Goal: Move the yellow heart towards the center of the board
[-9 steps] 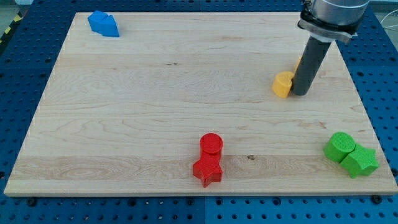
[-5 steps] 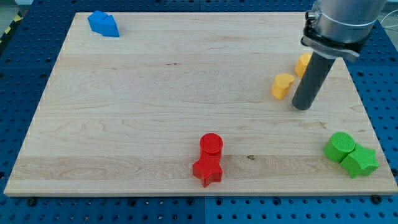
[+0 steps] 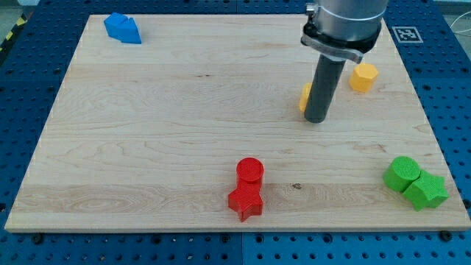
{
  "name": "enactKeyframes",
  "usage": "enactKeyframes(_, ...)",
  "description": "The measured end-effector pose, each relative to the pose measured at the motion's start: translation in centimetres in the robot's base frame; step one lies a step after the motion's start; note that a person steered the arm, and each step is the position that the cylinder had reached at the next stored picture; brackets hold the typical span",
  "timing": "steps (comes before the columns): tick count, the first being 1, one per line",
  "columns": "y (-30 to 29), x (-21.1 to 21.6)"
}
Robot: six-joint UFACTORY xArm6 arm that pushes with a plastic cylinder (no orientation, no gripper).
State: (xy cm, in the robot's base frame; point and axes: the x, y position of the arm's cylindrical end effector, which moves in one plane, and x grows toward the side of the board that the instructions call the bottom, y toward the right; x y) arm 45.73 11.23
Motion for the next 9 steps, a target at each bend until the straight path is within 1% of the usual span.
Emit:
enactKeyframes(1,-0.6,-0.1)
enactKeyframes(3,3.0,-2.3)
enactKeyframes(5,3.1,-2.4)
enactKeyframes(6,0.9,-2.5)
enactKeyframes(7,-4.9,-3.0)
enactKeyframes(8,-4.9,-2.9)
enactKeyframes(9,-0.4,-1.4)
